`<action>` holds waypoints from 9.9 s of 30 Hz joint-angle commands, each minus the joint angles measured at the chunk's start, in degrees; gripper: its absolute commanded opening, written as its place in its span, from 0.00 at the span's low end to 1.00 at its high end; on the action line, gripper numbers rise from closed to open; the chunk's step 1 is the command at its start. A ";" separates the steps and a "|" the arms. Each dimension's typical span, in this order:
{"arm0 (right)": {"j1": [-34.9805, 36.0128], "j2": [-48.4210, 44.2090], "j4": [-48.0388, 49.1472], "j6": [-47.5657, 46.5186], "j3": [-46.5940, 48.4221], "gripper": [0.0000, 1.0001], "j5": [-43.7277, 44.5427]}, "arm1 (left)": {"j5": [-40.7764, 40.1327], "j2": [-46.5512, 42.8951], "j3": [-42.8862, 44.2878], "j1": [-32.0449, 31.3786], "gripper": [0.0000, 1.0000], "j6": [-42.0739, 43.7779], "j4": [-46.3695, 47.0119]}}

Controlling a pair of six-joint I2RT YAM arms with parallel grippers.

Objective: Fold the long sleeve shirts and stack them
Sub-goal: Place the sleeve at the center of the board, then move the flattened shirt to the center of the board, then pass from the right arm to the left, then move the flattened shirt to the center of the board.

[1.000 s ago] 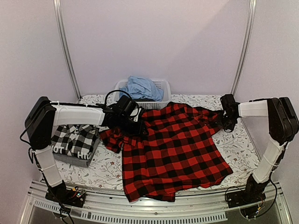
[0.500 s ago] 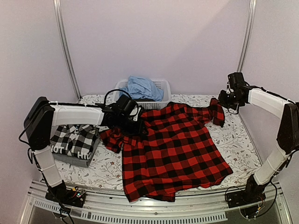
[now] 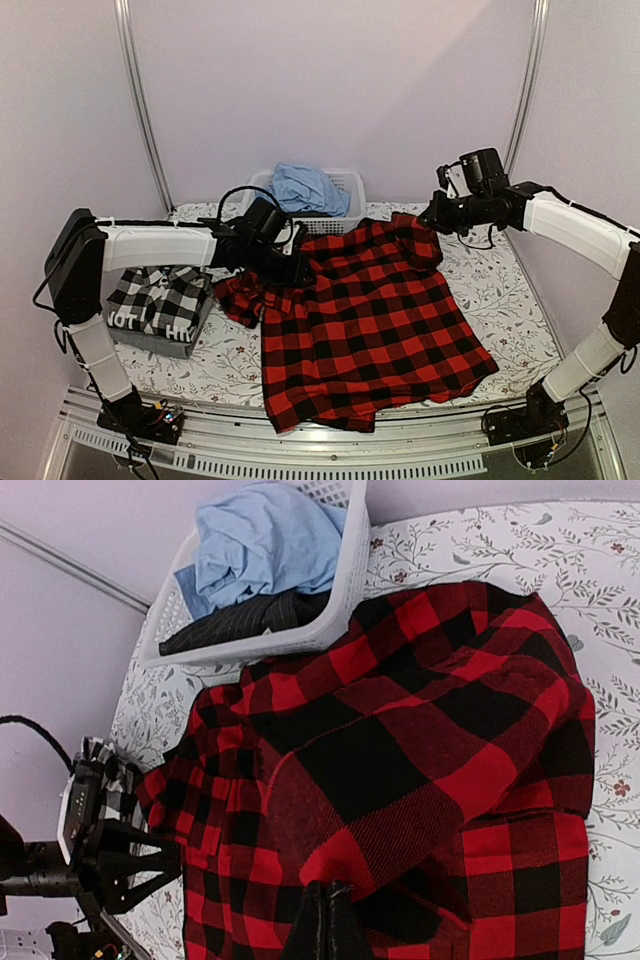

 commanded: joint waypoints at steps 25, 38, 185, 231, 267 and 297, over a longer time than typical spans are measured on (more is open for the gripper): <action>12.28 2.35 -9.43 -2.49 -6.31 0.71 28.84 | -0.38 -2.13 -0.26 0.66 0.33 0.71 -0.72; 15.56 11.77 -3.41 -1.75 -6.81 0.67 25.74 | -0.80 -3.83 -2.70 1.75 0.33 0.25 -0.26; 26.20 2.03 9.09 2.34 -6.22 0.03 5.81 | 18.71 -0.43 0.02 -3.46 0.37 -18.62 25.02; 3.87 0.34 7.61 -4.03 -6.40 0.65 8.82 | 13.66 -17.73 -13.51 2.35 0.00 -12.74 12.39; -6.45 41.11 10.20 -12.01 16.29 0.55 6.37 | 11.26 -26.01 -16.61 1.72 0.00 -12.84 3.21; -9.36 36.57 7.06 -10.87 19.55 0.53 7.01 | 11.38 -10.38 -4.53 6.98 0.00 -6.21 4.62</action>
